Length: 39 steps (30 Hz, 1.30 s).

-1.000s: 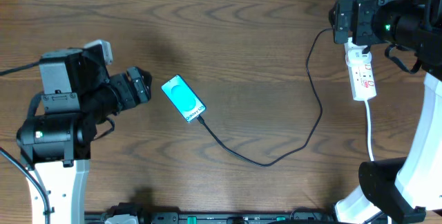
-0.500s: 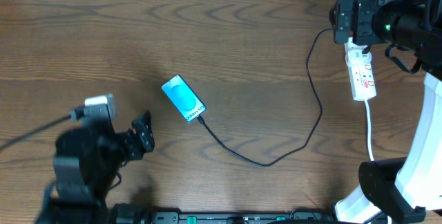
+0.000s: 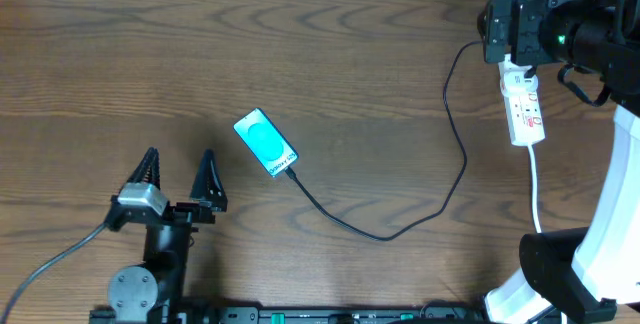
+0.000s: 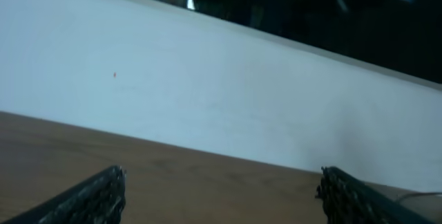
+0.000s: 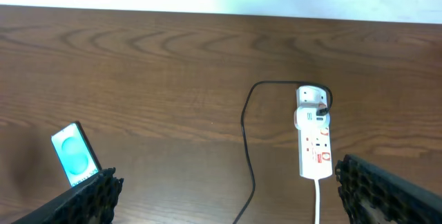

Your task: Plug charger to phone and switch on socket

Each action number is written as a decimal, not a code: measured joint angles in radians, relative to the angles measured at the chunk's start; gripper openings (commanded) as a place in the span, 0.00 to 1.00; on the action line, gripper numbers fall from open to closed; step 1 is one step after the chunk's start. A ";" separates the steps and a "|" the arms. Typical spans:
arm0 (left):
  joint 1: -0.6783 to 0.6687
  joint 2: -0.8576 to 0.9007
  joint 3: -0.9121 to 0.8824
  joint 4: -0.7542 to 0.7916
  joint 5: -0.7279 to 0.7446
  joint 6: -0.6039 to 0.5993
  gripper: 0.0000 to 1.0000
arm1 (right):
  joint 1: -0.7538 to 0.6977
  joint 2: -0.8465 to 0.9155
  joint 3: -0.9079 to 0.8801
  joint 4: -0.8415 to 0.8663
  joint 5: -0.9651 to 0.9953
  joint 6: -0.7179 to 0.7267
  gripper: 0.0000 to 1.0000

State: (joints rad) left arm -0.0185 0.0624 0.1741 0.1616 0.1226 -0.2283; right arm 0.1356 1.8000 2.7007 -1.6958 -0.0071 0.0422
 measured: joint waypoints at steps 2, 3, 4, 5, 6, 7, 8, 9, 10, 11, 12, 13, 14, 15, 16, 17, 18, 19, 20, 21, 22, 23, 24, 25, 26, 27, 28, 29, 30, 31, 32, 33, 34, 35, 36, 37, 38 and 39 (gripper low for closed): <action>0.016 -0.026 -0.046 0.005 0.002 0.000 0.90 | 0.000 0.000 0.000 0.000 0.000 0.000 0.99; 0.022 -0.036 -0.063 0.004 0.002 0.000 0.90 | 0.000 0.000 0.000 0.000 0.000 0.000 0.99; 0.026 -0.043 -0.076 0.002 0.003 0.000 0.90 | 0.000 0.000 0.000 0.000 0.000 0.000 0.99; 0.031 -0.047 -0.086 -0.004 0.003 0.000 0.90 | 0.000 0.000 0.000 0.000 0.000 0.000 0.99; 0.032 -0.048 -0.090 -0.014 0.002 0.000 0.90 | 0.000 0.000 0.000 0.000 0.000 0.000 0.99; 0.033 -0.048 -0.090 -0.028 0.003 0.000 0.90 | 0.000 0.000 0.000 0.000 0.000 0.000 0.99; 0.035 -0.049 -0.091 -0.047 0.003 0.000 0.90 | 0.000 0.000 0.000 0.000 0.000 0.000 0.99; 0.035 -0.050 -0.092 -0.074 0.003 0.000 0.90 | 0.000 0.000 0.000 0.000 0.000 0.000 0.99; 0.035 -0.052 -0.093 -0.106 0.003 0.000 0.90 | 0.000 0.000 0.000 0.000 0.000 0.000 0.99; 0.035 -0.052 -0.095 -0.139 0.003 0.000 0.90 | 0.000 0.000 0.000 0.000 0.000 0.000 0.99; 0.035 -0.052 -0.096 -0.176 0.003 0.000 0.90 | 0.000 0.000 0.000 0.000 0.000 0.000 0.99; 0.035 -0.052 -0.097 -0.214 0.003 0.000 0.90 | 0.000 0.000 0.000 0.000 0.000 0.000 0.99; 0.035 -0.052 -0.098 -0.246 0.003 0.000 0.90 | 0.000 0.000 0.000 0.000 0.000 0.000 0.99; 0.035 -0.052 -0.099 -0.279 0.003 0.000 0.90 | 0.000 0.000 0.000 0.000 0.000 0.000 0.99; 0.035 -0.052 -0.099 -0.302 0.003 0.000 0.90 | 0.000 0.000 0.000 0.000 0.000 0.000 0.99; 0.035 -0.052 -0.099 -0.322 0.003 0.000 0.90 | 0.000 0.000 0.000 0.000 0.000 0.000 0.99; 0.035 -0.051 -0.098 -0.333 0.002 0.000 0.90 | 0.000 0.000 0.000 0.000 0.000 0.000 0.99; 0.035 -0.052 -0.093 -0.348 0.002 0.000 0.90 | 0.000 0.000 0.000 0.001 0.000 0.000 0.99; 0.035 -0.052 -0.090 -0.357 0.003 0.000 0.90 | 0.000 0.000 0.000 0.000 0.000 0.000 0.99; 0.035 -0.052 -0.089 -0.362 0.002 0.000 0.90 | 0.000 0.000 0.000 0.000 0.000 0.000 0.99; 0.035 -0.052 -0.088 -0.364 0.002 0.000 0.90 | 0.000 0.000 0.000 0.000 0.000 0.000 0.99; 0.035 -0.052 -0.088 -0.365 0.002 0.000 0.90 | 0.000 0.000 0.000 0.000 0.000 0.000 0.99; 0.035 -0.052 -0.088 -0.365 0.002 0.000 0.90 | 0.000 0.000 0.000 0.000 0.000 0.000 0.99; 0.035 -0.052 -0.088 -0.365 0.002 0.000 0.90 | 0.000 0.000 0.000 0.000 0.000 0.000 0.99; 0.035 -0.052 -0.088 -0.365 0.003 0.000 0.90 | 0.000 0.000 0.000 0.000 0.000 0.000 0.99; 0.035 -0.052 -0.088 -0.365 0.002 0.000 0.90 | 0.000 0.000 0.000 0.000 0.000 0.000 0.99; 0.035 -0.052 -0.088 -0.365 0.003 0.000 0.90 | 0.000 0.000 0.000 0.000 0.000 0.000 0.99; 0.035 -0.052 -0.088 -0.365 0.002 0.000 0.90 | 0.000 0.000 0.000 0.000 0.000 0.000 0.99; 0.035 -0.052 -0.088 -0.365 0.003 0.000 0.90 | 0.000 0.000 0.000 0.000 0.000 0.000 0.99; 0.035 -0.052 -0.088 -0.365 0.002 0.000 0.90 | 0.000 0.000 0.000 0.000 0.000 0.000 0.99; 0.035 -0.052 -0.088 -0.365 0.003 0.000 0.90 | 0.000 0.000 0.000 0.000 0.000 0.000 0.99; 0.035 -0.052 -0.088 -0.365 0.002 0.000 0.90 | 0.000 0.000 0.000 0.000 0.000 0.000 0.99; 0.035 -0.052 -0.088 -0.365 0.002 0.000 0.90 | 0.000 0.000 0.000 0.000 0.000 0.000 0.99; 0.035 -0.052 -0.088 -0.365 0.002 0.000 0.90 | 0.000 0.000 0.000 0.000 0.000 0.000 0.99; 0.035 -0.052 -0.088 -0.365 0.002 0.000 0.90 | 0.000 0.000 0.000 0.000 0.000 0.000 0.99; 0.035 -0.052 -0.088 -0.365 0.002 0.000 0.90 | 0.000 0.000 0.000 0.000 0.000 0.000 0.99; 0.035 -0.052 -0.088 -0.365 0.002 0.000 0.90 | 0.000 0.000 0.000 0.000 0.000 0.000 0.99; 0.035 -0.052 -0.088 -0.365 0.002 0.000 0.90 | 0.000 0.000 0.000 0.000 0.000 0.000 0.99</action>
State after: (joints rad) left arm 0.0170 0.0101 0.0864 -0.2039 0.1249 -0.2283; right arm 0.1356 1.8000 2.7007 -1.6958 -0.0071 0.0422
